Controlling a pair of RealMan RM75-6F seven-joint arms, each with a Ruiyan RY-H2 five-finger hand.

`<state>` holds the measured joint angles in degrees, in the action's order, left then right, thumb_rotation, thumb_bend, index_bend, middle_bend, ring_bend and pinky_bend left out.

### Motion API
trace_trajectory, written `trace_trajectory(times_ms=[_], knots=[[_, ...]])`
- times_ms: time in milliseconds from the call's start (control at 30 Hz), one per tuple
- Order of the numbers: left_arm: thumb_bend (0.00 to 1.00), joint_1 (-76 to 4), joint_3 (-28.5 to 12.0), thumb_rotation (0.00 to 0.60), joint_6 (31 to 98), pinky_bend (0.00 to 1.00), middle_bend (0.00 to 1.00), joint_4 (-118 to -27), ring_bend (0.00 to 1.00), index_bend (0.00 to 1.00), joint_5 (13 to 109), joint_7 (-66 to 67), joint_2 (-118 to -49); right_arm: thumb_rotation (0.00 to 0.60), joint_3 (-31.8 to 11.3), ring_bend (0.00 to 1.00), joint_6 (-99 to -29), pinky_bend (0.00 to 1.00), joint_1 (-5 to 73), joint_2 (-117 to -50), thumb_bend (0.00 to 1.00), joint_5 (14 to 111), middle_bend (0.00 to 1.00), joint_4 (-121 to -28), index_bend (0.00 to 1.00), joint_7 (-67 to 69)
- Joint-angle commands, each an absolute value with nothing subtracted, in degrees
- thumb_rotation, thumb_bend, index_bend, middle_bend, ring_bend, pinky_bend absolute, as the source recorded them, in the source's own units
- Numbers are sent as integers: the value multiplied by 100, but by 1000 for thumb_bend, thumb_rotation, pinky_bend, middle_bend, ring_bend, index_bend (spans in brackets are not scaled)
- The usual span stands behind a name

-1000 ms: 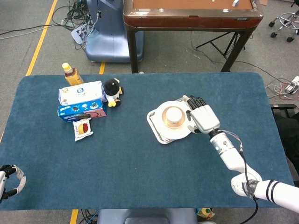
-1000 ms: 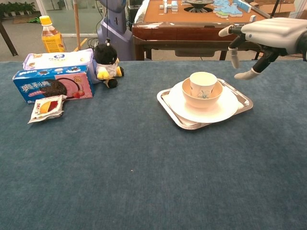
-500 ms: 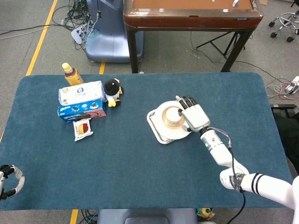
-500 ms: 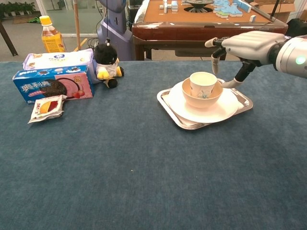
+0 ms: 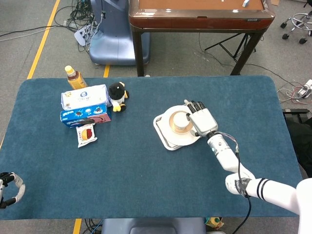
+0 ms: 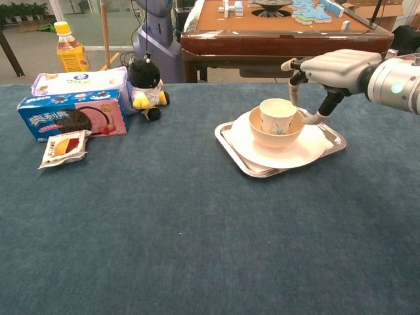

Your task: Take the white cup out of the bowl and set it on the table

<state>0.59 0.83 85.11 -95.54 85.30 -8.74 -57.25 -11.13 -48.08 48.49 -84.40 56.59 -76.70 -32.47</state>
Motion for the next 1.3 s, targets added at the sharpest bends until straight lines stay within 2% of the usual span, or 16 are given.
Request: trace_trajectory(times_ms=[33, 733, 1300], knots=[[557, 69, 82, 600, 8530, 450, 495, -9559, 334, 565, 8534, -884, -5719, 600, -1077, 0, -4784, 84, 4887, -8528, 327, 5645, 0, -7567, 413, -3220], [557, 98, 96, 600, 8567, 450, 495, -9557, 334, 565, 8574, -957, -5690, 600, -1085, 0, -4784, 84, 5074, -8973, 346, 5609, 0, -7128, 415, -2971], [556, 105, 100, 600, 8551, 450, 495, -9538, 334, 565, 8565, -1004, -5678, 600, -1056, 0, -4837, 84, 5075, -9092, 448, 5666, 13, -6971, 517, -2851]])
